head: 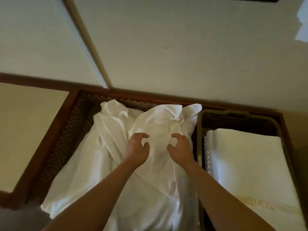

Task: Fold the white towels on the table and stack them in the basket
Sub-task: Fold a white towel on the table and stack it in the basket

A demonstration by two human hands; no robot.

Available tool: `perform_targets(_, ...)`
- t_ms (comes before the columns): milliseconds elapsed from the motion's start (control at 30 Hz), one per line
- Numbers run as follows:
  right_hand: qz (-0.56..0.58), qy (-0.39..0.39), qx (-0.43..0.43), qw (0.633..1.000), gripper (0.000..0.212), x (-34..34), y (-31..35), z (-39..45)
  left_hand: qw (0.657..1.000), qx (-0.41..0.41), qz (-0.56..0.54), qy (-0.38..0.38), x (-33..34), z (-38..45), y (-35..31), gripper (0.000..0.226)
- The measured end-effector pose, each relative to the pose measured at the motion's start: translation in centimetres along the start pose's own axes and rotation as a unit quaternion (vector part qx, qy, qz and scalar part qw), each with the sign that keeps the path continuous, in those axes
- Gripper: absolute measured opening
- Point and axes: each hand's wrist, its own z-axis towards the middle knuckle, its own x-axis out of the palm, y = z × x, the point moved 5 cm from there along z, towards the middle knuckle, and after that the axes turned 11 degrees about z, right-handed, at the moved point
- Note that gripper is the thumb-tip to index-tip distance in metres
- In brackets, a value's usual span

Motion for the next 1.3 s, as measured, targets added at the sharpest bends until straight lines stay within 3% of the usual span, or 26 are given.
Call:
perform_targets(100, -0.019, -0.017, 0.103, 0.994, 0.059, 2.6, -0.3, 2.3, 0.998, 0.033, 0.062, 0.008, -1.2, 6.4, 2.0, 0.034)
perform_targets(267, 0.010, -0.065, 0.151, 0.986, 0.059, 6.5, 0.1, 1.3, 0.966, 0.047, 0.207, 0.146, 0.5, 10.8, 4.3, 0.040)
perform_targets(333, 0.028, -0.089, 0.142, 0.985, 0.058, 7.3, 0.2, -0.1, 0.975, 0.064, 0.189, 0.101, 0.4, 10.5, 4.8, 0.034)
perform_targets(400, 0.031, -0.108, 0.125, 0.986, 0.058, 7.7, 0.4, -1.4, 0.983, 0.118, 0.137, 0.011, -0.9, 9.6, 4.3, 0.019)
perform_targets(500, 0.044, -0.158, 0.060, 0.985, 0.069, 7.4, 2.0, -3.5, 0.955, 0.286, 0.014, -0.072, -3.7, 6.3, 2.5, 0.010)
perform_targets(533, 0.038, -0.184, 0.021, 0.982, 0.078, 7.0, 2.9, -4.2, 0.943, 0.330, -0.014, -0.048, -4.4, 4.7, 1.7, 0.011)
perform_targets(600, -0.072, -0.217, -0.070, 0.971, 0.098, 6.0, 4.7, -6.5, 0.924, 0.375, -0.031, 0.075, -5.6, 0.3, 0.6, 0.010)
perform_targets(667, -0.233, -0.178, -0.136, 0.946, 0.104, 5.5, 5.7, -8.9, 0.897, 0.401, -0.024, 0.181, -6.5, -3.9, 0.2, 0.010)
perform_targets(767, -0.296, -0.054, -0.176, 0.937, 0.054, 6.0, 5.7, -13.7, 0.874, 0.420, -0.020, 0.244, -8.6, -9.7, 0.4, 0.025)
perform_targets(833, -0.250, 0.002, -0.161, 0.955, 0.035, 6.8, 4.9, -18.0, 0.879, 0.381, -0.064, 0.279, -9.6, -13.6, 1.4, 0.029)
perform_targets(933, -0.048, -0.019, -0.145, 0.988, 0.017, 7.5, 4.5, -23.8, 0.900, 0.281, -0.096, 0.320, -9.9, -16.5, 4.4, 0.040)
perform_targets(1000, 0.055, -0.044, -0.132, 0.989, 0.019, 8.5, 4.8, -28.0, 0.895, 0.267, -0.009, 0.358, -10.1, -18.0, 7.3, 0.060)
perform_targets(1067, 0.137, -0.057, -0.134, 0.980, 0.023, 9.9, 5.9, -31.5, 0.876, 0.320, 0.119, 0.341, -10.3, -18.9, 10.2, 0.072)
perform_targets(1200, 0.256, -0.048, -0.078, 0.962, 0.017, 12.6, 8.0, -36.1, 0.866, 0.332, 0.330, 0.174, -12.3, -19.1, 14.7, 0.051)
perform_targets(1300, 0.271, -0.029, 0.022, 0.962, 0.020, 14.9, 8.6, -38.7, 0.891, 0.317, 0.254, 0.204, -14.7, -19.4, 16.7, 0.023)
